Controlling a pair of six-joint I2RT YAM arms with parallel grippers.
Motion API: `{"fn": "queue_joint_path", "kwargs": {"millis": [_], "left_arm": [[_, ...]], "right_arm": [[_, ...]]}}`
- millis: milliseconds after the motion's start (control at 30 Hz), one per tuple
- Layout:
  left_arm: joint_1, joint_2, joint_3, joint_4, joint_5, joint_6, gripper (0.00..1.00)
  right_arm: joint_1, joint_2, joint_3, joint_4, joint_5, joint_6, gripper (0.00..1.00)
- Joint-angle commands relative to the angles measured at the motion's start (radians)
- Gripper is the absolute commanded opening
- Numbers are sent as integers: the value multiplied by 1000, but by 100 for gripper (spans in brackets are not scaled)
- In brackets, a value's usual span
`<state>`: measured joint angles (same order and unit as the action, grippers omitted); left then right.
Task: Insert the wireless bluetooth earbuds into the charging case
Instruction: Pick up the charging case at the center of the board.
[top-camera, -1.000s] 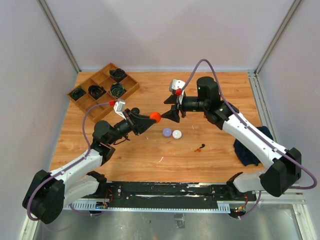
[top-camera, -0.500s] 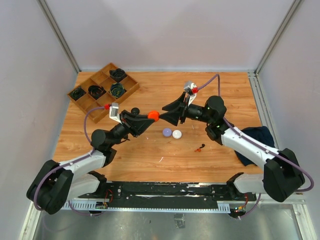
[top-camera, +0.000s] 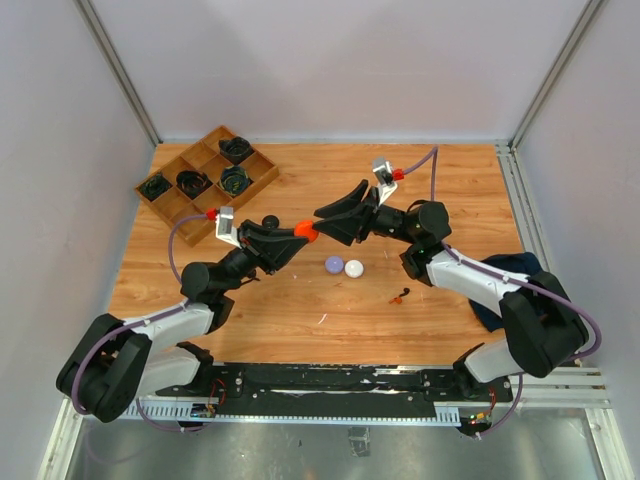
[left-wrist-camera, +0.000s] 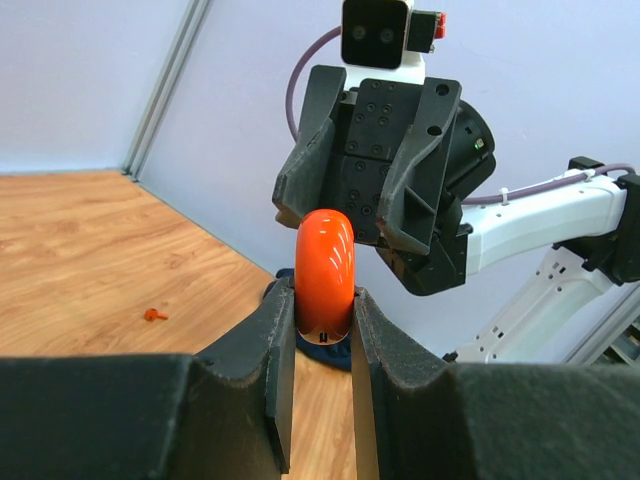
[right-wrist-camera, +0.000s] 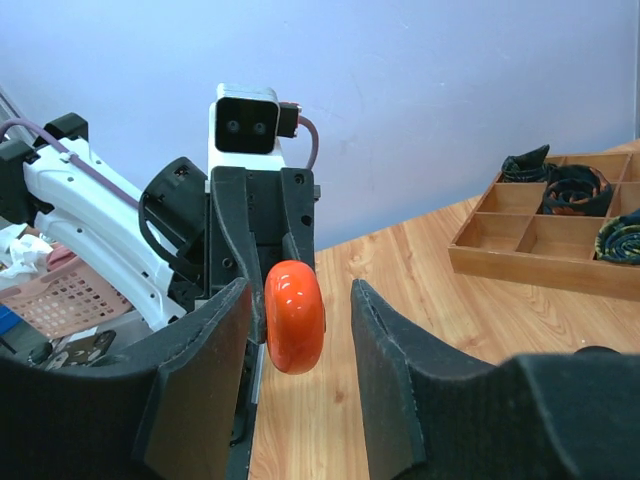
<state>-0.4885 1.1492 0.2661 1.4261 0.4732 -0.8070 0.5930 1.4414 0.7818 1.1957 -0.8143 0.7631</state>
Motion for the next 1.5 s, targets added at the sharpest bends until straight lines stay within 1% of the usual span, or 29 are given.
{"fn": "queue_joint_path", "kwargs": {"millis": [0,133,367,667,933,967,1033,1167,1267,1333,1400,1467], "left_arm": [[-6,1,13,58,-17,-6,5],[-5,17,13,92,-30,-32,5],[-7,62,25,152,-12,-80,5],[-12,90,29,179,-7,-102,7],[-12,98,26,194,5,-116,14],[-12,98,24,190,7,-113,16],[-12,96,23,172,19,-104,26],[-12,78,25,107,52,-64,41],[-11,48,30,26,89,-7,47],[-10,25,38,-37,120,35,52],[-10,5,47,-105,149,81,57],[-10,-14,59,-171,185,130,60]], "right_arm": [[5,4,5,98,-45,33,45],[14,12,12,98,-65,31,45],[21,38,21,100,-73,27,43],[28,45,24,121,-97,36,34],[28,34,31,126,-146,28,19],[28,30,31,121,-155,24,17],[28,18,34,95,-172,8,12],[27,-27,41,-41,-199,-90,6],[27,-73,57,-205,-223,-191,5],[27,-106,76,-354,-229,-281,5],[27,-138,106,-542,-230,-378,5],[27,-157,141,-702,-224,-469,4]]}}
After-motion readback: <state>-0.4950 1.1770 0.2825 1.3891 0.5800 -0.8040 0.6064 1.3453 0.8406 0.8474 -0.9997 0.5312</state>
